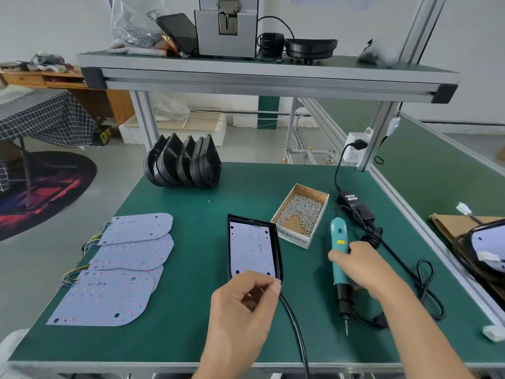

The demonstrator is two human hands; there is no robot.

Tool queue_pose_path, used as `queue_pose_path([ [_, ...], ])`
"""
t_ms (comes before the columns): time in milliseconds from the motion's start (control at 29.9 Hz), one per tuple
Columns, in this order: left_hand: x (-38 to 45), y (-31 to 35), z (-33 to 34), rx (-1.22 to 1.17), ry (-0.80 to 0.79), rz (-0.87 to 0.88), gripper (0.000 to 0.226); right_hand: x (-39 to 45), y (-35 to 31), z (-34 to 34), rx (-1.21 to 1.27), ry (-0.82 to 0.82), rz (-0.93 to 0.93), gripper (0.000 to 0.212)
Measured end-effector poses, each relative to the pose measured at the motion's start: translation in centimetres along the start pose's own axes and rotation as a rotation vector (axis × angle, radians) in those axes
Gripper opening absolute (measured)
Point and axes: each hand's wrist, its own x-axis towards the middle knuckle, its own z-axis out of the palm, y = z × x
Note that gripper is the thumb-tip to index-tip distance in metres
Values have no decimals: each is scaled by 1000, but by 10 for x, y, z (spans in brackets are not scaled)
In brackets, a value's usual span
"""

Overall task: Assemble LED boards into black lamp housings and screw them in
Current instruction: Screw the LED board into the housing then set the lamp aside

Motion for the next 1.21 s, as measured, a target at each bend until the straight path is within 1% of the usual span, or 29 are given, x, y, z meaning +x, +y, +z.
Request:
queue_pose_path([
  [100, -1, 3, 5, -56, -15, -50, 8, -4, 3, -5, 764, -80, 71, 23],
  [167, -3, 1, 11, -47, -19, -61, 16, -17, -6, -1, 1260, -120, 35, 16],
  [234, -5, 2, 17, -50, -20, -75, 19, -32, -15, 5, 1575, -100, -42, 18],
  [301, -7, 5, 23, -71, -3, -86, 20, -47, -24, 13, 1755, -108, -111, 20],
  [402, -11, 5, 30, -105, 31, -93, 23, -63, -36, 24, 1877, -66, -125, 17],
  [502, -14, 4, 31, -133, 63, -105, 28, -74, -42, 29, 1933, -2, -98, 16],
  [603, -15, 2, 29, -155, 132, -115, 29, -80, -44, 28, 1967, 20, -90, 11],
  [770, -17, 1, 33, -160, 95, -102, 31, -86, -46, 23, 1980, 34, -116, 9],
  [837, -17, 1, 35, -191, 110, -103, 29, -87, -47, 24, 1987, 33, -122, 9],
  [971, -18, 4, 36, -268, 129, -108, 15, -87, -46, 23, 1985, 43, -137, 10],
  [1105, -18, 0, 36, -221, 100, -105, 27, -89, -44, 26, 1976, 39, -136, 13],
  [1206, -18, 0, 36, -201, 110, -103, 28, -90, -45, 28, 1961, 48, -137, 12],
])
